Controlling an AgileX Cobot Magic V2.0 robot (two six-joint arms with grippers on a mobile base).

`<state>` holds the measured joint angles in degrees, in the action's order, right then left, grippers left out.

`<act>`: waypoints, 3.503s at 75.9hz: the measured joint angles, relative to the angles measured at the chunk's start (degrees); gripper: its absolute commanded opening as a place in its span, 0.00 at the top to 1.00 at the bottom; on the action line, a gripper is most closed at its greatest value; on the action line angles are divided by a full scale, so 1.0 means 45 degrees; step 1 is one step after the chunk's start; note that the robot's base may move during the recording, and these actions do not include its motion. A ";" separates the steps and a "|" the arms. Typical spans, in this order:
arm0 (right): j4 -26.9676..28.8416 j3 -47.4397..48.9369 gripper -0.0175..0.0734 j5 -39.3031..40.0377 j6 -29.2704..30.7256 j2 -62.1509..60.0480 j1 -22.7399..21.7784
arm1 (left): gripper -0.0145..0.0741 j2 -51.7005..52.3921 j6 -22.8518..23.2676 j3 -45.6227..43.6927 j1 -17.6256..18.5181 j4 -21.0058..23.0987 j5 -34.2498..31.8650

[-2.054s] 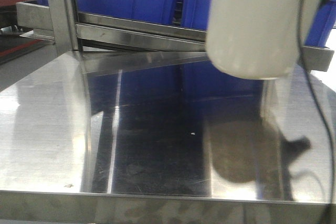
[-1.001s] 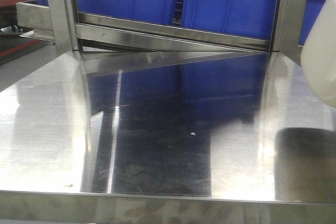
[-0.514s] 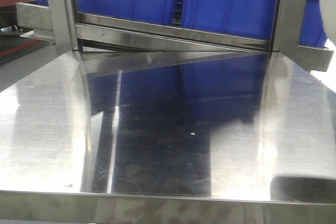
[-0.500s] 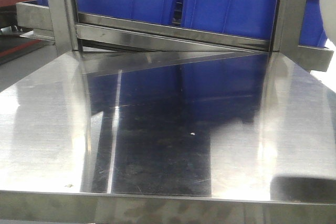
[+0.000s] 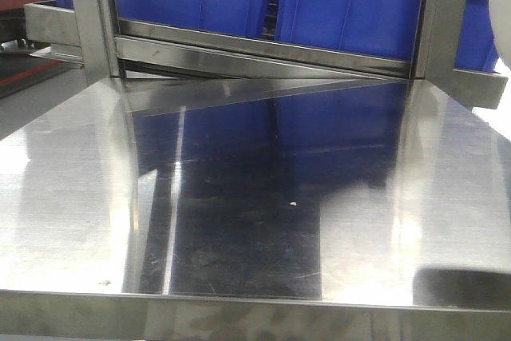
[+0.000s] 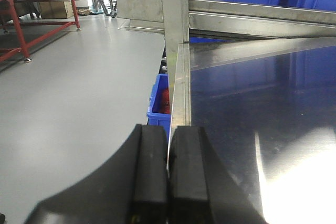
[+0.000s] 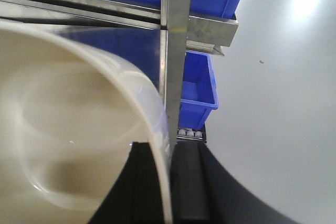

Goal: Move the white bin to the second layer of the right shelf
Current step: 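Hold the white bin raised beside the robot with the right gripper, then drive away from the steel table carrying the bin in the right gripper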

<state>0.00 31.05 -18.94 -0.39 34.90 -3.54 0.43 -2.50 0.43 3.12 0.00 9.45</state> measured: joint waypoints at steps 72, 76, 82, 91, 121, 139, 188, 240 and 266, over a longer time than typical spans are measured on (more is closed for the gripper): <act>0.0000 0.0000 0.75 0.0000 0.0086 0.0000 0.0000 | 0.74 0.0000 0.0000 0.0000 0.0000 0.0000 0.0000; 0.0000 0.0000 0.75 0.0000 0.0086 0.0000 0.0000 | 0.74 0.0000 0.0000 0.0000 0.0000 0.0000 0.0000; 0.0000 0.0000 0.75 0.0000 0.0086 0.0000 0.0000 | 0.74 0.0000 0.0000 0.0000 0.0000 0.0000 0.0000; 0.0000 0.0000 0.75 0.0000 0.0086 0.0000 0.0000 | 0.74 0.0000 0.0000 0.0000 0.0000 0.0000 0.0000; 0.0000 0.0000 0.75 0.0000 0.0086 0.0000 0.0000 | 0.74 0.0000 0.0000 0.0000 0.0000 0.0000 0.0000; 0.0000 0.0000 0.75 -0.0020 0.0086 0.0000 0.0000 | 0.74 0.0000 0.0000 0.0000 0.0000 0.0000 0.0000; 0.0000 0.0000 0.75 -0.0020 0.0086 0.0000 0.0000 | 0.74 0.0000 0.0000 0.0000 0.0000 0.0000 0.0000; 0.0000 0.0000 0.75 -0.0020 0.0086 0.0000 0.0000 | 0.74 0.0000 0.0000 0.0000 0.0000 0.0000 0.0000; 0.0000 0.0000 0.75 -0.0020 0.0086 -0.0028 0.0000 | 0.74 0.0000 0.0000 0.0000 0.0000 0.0000 0.0000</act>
<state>0.00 31.05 -19.03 0.00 34.77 -3.54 0.43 -2.50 0.43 3.12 0.00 9.45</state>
